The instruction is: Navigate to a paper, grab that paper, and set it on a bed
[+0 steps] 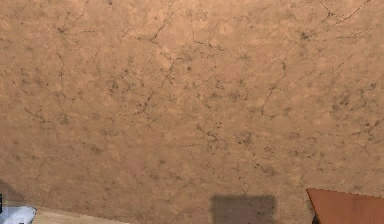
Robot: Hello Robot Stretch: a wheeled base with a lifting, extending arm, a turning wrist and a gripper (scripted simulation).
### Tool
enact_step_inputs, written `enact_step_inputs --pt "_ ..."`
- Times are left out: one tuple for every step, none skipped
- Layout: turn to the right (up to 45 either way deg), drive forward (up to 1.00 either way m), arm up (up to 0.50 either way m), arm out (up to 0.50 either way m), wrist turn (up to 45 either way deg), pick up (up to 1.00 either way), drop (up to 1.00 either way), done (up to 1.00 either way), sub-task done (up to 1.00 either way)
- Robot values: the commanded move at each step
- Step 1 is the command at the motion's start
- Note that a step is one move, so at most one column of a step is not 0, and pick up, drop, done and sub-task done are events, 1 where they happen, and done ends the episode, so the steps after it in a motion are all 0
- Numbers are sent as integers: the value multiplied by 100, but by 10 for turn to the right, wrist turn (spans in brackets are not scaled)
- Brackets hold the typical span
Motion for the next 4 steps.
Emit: enact_step_inputs --pt "-450 0 0 0 0 0 0 0 0" --pt "-330 0 0 0 0 0 0 0 0" --pt "0 75 0 0 0 0 0 0 0" --pt "-360 0 0 0 0 0 0 0 0"
